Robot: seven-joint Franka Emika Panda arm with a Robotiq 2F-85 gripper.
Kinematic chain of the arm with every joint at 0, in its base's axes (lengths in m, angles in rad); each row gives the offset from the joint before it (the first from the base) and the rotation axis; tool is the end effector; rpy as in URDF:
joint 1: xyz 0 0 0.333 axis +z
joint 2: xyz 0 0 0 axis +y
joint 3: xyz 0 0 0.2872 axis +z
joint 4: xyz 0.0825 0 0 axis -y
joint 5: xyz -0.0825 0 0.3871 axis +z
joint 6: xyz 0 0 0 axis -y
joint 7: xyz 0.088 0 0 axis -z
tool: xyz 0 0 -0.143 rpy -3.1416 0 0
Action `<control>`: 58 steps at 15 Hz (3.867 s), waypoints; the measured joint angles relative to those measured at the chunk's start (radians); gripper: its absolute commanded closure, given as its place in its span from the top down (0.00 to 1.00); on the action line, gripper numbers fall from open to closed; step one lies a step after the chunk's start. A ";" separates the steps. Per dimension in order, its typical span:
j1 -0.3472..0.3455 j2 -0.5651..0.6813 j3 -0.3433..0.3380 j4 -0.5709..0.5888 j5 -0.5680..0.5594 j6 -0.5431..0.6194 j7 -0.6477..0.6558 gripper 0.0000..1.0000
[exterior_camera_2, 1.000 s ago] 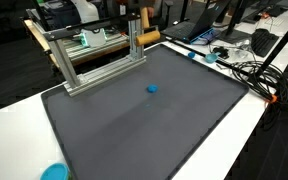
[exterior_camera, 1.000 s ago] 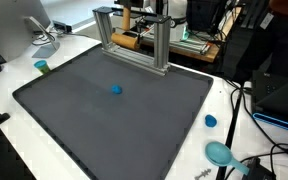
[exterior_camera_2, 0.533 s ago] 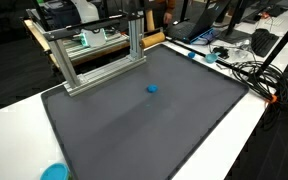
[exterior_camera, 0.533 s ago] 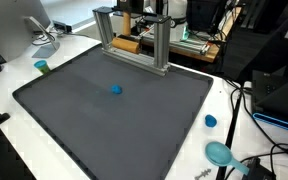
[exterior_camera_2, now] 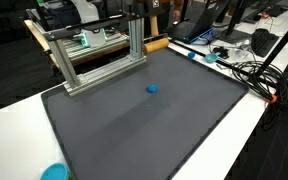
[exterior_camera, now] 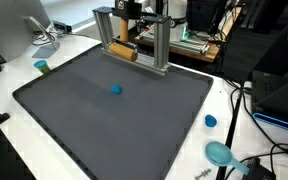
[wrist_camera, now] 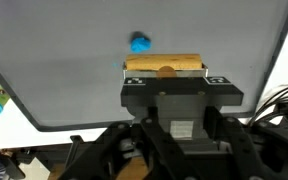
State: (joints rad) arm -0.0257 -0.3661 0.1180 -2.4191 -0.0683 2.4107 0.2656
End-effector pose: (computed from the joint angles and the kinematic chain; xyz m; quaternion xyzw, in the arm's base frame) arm 0.4863 0.0428 0.4201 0.9811 -0.0642 0.1818 0.0162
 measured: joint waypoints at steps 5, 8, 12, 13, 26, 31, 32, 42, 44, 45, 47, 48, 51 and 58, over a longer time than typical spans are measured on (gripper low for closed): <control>-0.009 0.184 -0.017 0.103 -0.025 0.009 -0.066 0.21; -0.008 0.304 -0.051 0.187 -0.021 -0.004 -0.180 0.46; -0.008 0.382 -0.075 0.261 0.005 -0.033 -0.233 0.21; -0.007 0.384 -0.075 0.263 0.004 -0.034 -0.233 0.21; 0.006 0.448 -0.082 0.219 -0.082 0.064 -0.157 0.21; 0.021 0.477 -0.086 0.219 -0.128 0.068 -0.114 0.21; 0.024 0.481 -0.086 0.219 -0.128 0.075 -0.110 0.21; 0.027 0.507 -0.087 0.220 -0.111 0.107 -0.108 0.21; 0.027 0.519 -0.087 0.221 -0.109 0.120 -0.108 0.21; 0.027 0.525 -0.088 0.222 -0.109 0.122 -0.108 0.21; 0.027 0.538 -0.088 0.225 -0.109 0.123 -0.108 0.21; 0.027 0.543 -0.089 0.228 -0.109 0.123 -0.109 0.21; 0.027 0.549 -0.093 0.228 -0.086 0.141 -0.112 0.21; 0.017 0.492 -0.103 0.215 0.057 0.276 -0.145 0.21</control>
State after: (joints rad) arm -0.0088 0.1263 0.0154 -2.2039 -0.0113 2.6870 0.1205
